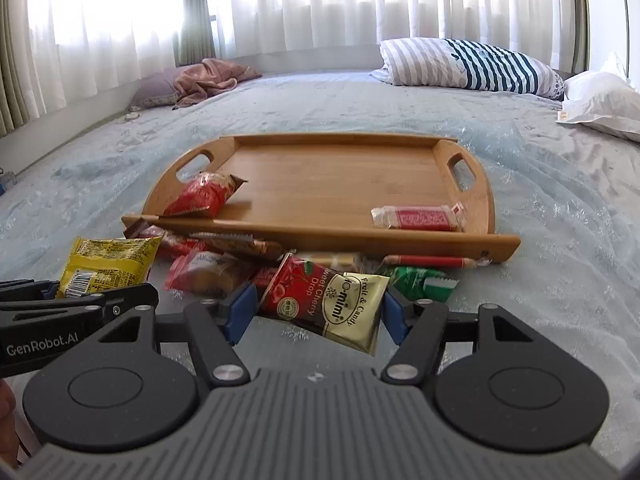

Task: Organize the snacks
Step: 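Carry the yellow bag toward the tray while the right tool grasps a gold-wrapped candy and red packet, then lower the yellow bag onto the tray while the right tool releases its snacks there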

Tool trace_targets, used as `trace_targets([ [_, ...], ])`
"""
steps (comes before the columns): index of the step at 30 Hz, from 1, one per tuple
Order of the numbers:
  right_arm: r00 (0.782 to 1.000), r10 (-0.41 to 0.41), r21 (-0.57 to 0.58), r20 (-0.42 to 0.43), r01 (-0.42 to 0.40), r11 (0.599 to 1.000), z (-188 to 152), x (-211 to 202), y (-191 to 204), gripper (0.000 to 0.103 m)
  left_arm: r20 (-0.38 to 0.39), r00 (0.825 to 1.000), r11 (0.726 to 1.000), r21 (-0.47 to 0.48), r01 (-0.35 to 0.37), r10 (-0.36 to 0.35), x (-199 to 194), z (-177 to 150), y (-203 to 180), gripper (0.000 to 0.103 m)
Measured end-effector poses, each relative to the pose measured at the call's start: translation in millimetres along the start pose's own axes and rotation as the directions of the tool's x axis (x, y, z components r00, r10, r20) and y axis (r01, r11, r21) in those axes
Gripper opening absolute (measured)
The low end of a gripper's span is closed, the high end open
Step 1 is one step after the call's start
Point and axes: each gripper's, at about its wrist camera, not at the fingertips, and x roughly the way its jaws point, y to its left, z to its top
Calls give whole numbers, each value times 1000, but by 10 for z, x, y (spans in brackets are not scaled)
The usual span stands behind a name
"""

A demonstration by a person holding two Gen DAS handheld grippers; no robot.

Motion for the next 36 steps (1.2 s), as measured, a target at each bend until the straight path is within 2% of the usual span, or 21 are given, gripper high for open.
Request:
trace_targets([
  [16,996,-24,34,91,21,999,362,66,-275,68,106,994,998,68,2,-9,179,459,-267,48],
  [26,993,-48,93,107,38,995,566,338,-557,68,72,997,996,78,31,-37,660,722,-400,48],
  [36,996,-39,100,82,31,994,628,643,-717,69,-15,997,992,94,78,-77,1207,885,-542,48],
])
